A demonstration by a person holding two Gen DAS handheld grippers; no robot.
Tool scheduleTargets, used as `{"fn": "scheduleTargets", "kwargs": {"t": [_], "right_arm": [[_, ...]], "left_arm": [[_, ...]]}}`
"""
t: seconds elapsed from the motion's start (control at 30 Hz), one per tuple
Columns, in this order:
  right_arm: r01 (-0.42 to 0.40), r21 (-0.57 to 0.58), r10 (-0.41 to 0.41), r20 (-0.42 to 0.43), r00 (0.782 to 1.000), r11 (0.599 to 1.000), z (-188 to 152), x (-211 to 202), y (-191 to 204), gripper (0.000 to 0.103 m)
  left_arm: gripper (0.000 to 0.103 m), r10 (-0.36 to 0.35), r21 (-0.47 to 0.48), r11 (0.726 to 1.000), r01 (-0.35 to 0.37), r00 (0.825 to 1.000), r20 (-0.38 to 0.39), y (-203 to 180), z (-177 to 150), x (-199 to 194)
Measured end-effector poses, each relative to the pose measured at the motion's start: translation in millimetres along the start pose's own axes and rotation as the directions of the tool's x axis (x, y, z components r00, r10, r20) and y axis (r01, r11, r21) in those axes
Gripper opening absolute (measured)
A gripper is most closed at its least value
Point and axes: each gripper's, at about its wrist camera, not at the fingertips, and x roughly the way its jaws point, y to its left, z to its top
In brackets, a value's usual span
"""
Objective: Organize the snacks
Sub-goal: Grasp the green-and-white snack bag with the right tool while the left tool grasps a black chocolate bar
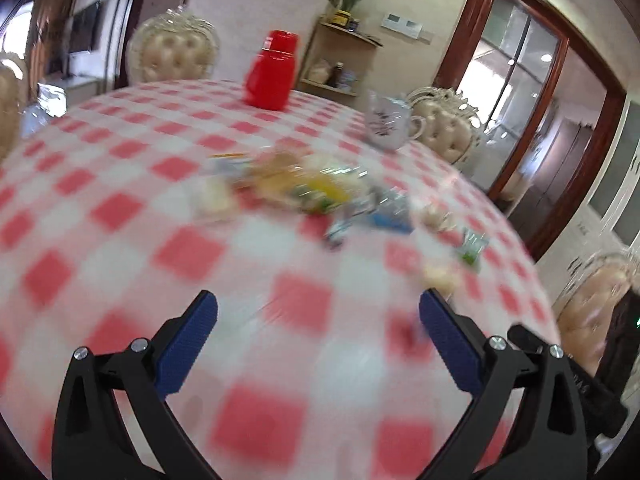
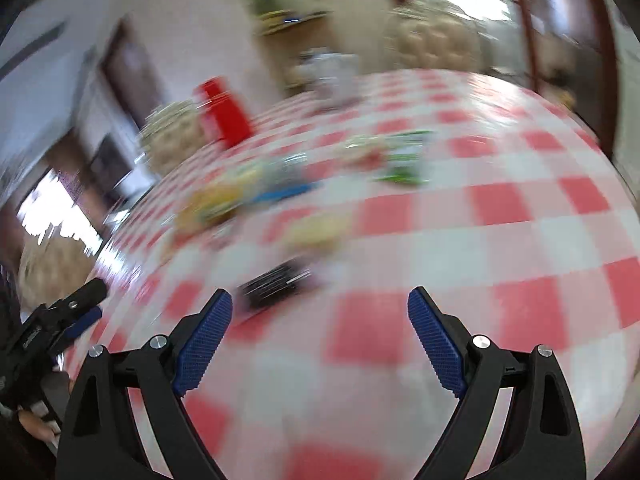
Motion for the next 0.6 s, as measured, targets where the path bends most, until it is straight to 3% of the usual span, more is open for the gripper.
{"fn": "scheduleTargets", "kwargs": {"t": [0.07, 0.3, 0.43, 0.6], "right_arm": [[0.042, 0.073, -0.043, 0.004, 0.999, 0.996, 19.9, 12.5, -30.7, 0.087], [0.156, 0.153, -0.155, -0.018, 0.988, 0.976, 81.2, 69.4, -68.1, 0.087], [0.225, 0.123, -0.221, -0.05, 0.974, 0.967, 109.6, 113.8, -64.3, 0.087], [0.325, 0.018, -0.321, -0.116, 0.94, 0.945, 126.1, 158.6, -45.2, 0.087]], "left_arm": [[0.101, -0.036, -0.006, 0.999, 0.036, 0.999, 0.004, -13.4, 12.2, 23.5], [0.101, -0.152, 0.001, 0.988, 0.152, 0.988, -0.036, -48.0, 43.4, 101.3], [0.101, -0.203, 0.03, 0.978, 0.206, 0.976, -0.075, -48.5, 43.5, 122.5], [0.101, -0.23, -0.044, 0.973, 0.226, 0.961, -0.151, -36.9, 36.1, 125.8]]}}
